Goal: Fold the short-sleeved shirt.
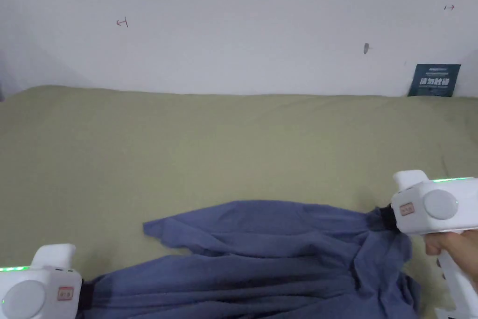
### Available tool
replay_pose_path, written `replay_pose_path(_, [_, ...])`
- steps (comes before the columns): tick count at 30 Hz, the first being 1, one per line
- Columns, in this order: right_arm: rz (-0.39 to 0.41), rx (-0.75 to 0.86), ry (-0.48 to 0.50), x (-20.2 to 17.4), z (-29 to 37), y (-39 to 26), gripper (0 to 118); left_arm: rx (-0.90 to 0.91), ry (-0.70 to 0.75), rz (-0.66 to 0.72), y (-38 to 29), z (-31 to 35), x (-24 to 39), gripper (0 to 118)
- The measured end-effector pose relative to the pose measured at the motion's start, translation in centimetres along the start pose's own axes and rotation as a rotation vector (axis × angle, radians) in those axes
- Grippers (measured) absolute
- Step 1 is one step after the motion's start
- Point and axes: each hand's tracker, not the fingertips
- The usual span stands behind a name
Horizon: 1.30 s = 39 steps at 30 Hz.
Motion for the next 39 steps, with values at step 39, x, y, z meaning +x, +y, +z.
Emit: replay_pose_path(39, [-0.14,0.555,-0.101,8.7,31.4,13.2,4,0.645,0.21,-0.089,21.5,29.9,6.8,0])
